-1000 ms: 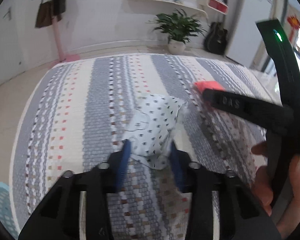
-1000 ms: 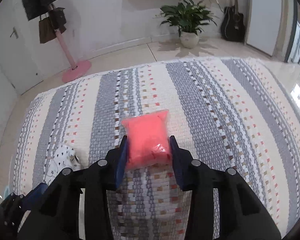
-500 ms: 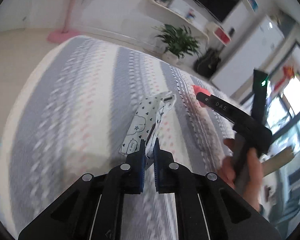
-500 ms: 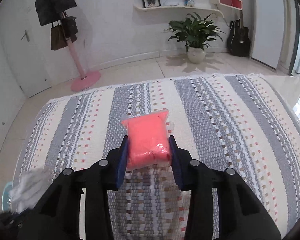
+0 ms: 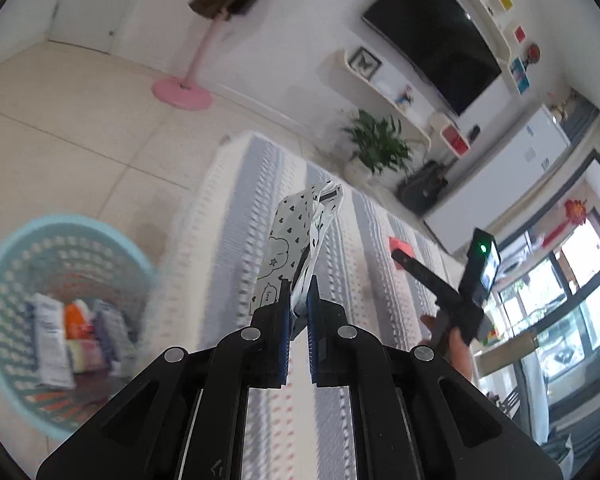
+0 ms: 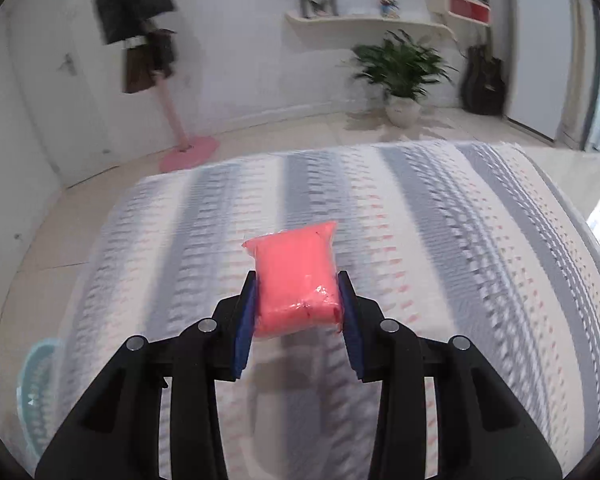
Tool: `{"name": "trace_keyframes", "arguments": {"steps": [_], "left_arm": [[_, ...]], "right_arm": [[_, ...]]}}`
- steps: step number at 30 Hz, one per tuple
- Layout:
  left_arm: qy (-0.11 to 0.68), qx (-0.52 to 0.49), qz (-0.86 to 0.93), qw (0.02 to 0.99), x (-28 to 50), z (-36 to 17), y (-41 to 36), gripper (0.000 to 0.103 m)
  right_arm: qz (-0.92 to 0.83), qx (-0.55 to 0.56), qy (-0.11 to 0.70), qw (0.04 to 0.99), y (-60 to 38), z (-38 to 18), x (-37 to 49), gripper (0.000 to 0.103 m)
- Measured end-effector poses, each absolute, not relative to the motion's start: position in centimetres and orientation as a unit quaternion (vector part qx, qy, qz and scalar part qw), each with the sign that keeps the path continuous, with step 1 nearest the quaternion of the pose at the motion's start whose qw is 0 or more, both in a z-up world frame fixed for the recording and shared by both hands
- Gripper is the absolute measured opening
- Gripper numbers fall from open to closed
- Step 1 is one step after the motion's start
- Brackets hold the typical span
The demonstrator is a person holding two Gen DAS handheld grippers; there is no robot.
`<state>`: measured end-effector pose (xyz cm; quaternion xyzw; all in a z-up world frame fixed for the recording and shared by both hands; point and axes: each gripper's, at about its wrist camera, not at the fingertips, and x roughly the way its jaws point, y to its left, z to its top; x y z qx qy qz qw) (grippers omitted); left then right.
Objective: Collect trash
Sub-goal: 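Carry the patterned bag and pink-red packet to the wastebasket and release both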
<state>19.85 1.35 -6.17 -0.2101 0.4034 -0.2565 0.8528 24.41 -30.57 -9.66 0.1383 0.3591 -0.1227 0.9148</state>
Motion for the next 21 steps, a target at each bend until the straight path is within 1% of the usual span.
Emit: {"name": "trace_keyframes", "arguments": {"steps": [2, 5, 8, 11, 15, 18, 21], "left_arm": [[0.393, -0.245, -0.259, 0.848, 18.9, -5.1, 4.1, 0.005], [0.369, -0.266, -0.254, 0.853, 17.2, -3.6, 7.6, 0.005], [0.346, -0.265, -0.233, 0.869, 15.9, -1.8, 10.0, 0.005], [0.333, -0.261, -0.174, 0.889, 14.7, -0.7, 13.1, 0.005], [0.331, -0.266, -0.109, 0.899, 13.9, -1.1, 16.8, 0.005], [0.337, -0.255, -0.085, 0.902, 13.7, -2.3, 18.5, 0.005], [0.349, -0.227, -0.069, 0.907, 13.5, -4.0, 19.2, 0.005]], "right_arm": [[-0.092, 0.126, 0.349, 0.924, -27.7, -7.6, 23.6, 0.035], [-0.047, 0.087, 0.331, 0.938, -23.4, -3.8, 23.0, 0.035], [-0.004, 0.072, 0.303, 0.95, -19.7, 0.4, 22.0, 0.035], [0.033, 0.066, 0.288, 0.955, -16.3, 3.2, 21.2, 0.035], [0.085, 0.053, 0.285, 0.953, -11.3, 4.6, 20.1, 0.035], [0.118, 0.026, 0.295, 0.948, -6.8, 4.2, 19.8, 0.035], [0.147, -0.002, 0.318, 0.937, -2.6, 2.6, 20.0, 0.035]]}}
